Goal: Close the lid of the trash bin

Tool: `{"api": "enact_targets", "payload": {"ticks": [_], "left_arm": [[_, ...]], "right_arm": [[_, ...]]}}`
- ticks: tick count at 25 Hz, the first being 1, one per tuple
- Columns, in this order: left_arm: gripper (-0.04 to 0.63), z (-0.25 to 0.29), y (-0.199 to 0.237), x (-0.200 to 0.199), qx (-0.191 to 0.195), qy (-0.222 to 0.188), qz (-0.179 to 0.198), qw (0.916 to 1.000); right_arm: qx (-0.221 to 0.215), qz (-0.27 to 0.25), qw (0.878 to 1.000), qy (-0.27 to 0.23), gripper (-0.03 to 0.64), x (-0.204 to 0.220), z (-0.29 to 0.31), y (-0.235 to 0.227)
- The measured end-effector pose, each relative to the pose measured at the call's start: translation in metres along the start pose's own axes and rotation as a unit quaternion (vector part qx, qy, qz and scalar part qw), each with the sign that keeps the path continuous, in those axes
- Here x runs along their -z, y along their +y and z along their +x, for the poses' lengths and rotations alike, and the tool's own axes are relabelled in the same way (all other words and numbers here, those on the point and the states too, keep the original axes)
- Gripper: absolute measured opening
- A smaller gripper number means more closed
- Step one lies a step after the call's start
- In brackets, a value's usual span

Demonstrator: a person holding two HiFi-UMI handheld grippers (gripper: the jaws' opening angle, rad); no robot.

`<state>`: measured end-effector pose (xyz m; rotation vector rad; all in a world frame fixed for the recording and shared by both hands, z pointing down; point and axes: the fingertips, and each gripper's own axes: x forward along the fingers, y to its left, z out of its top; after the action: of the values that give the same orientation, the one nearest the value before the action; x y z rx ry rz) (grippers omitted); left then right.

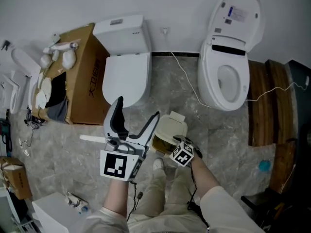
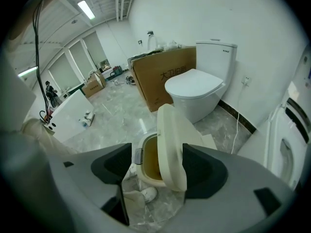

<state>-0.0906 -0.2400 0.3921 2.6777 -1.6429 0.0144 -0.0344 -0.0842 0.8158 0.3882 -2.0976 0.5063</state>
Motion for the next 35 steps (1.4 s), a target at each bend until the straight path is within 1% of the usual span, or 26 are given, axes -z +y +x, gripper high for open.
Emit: {"api": "enact_targets", "payload": {"ticks": [3,6,9,12,17,22,29,32,35], "left_arm": [[0.420,-0.019,0.001,0.027,0.001,0.018,-0.001,0.9998],[0.422,-0.037,0.008,0.051,-0.009,0.026,-0.007,0.9996],[0.420,-0.053,0.019,0.070,-0.021,0.027,-0.009,0.9994],[0.422,-0.061,0.027,0.085,-0.027,0.021,-0.010,0.9994],[0.420,-0.072,0.043,0.111,-0.034,0.027,-0.008,0.9990],[0.420,-0.075,0.055,0.120,-0.037,0.026,-0.001,0.9990],[0.420,-0.076,0.060,0.131,-0.032,0.031,-0.010,0.9989],[0.420,-0.071,0.061,0.129,-0.029,0.024,-0.012,0.9992],[0.420,-0.071,0.062,0.131,-0.027,0.028,-0.013,0.9991]], "right_arm": [[-0.006,-0.002,1.000,0.003,0.332,0.011,0.014,0.017],[-0.013,-0.006,1.000,0.008,0.327,0.023,0.030,0.030],[-0.022,-0.015,1.000,0.016,0.322,0.033,0.048,0.043],[-0.027,-0.022,0.999,0.028,0.310,0.045,0.063,0.049],[-0.039,-0.015,0.998,0.046,0.301,0.063,0.094,0.058],[-0.044,-0.016,0.996,0.070,0.298,0.078,0.118,0.061],[-0.045,-0.003,0.995,0.090,0.300,0.090,0.138,0.062],[-0.047,0.011,0.994,0.099,0.312,0.091,0.144,0.062],[-0.043,0.019,0.993,0.107,0.331,0.093,0.149,0.063]]}}
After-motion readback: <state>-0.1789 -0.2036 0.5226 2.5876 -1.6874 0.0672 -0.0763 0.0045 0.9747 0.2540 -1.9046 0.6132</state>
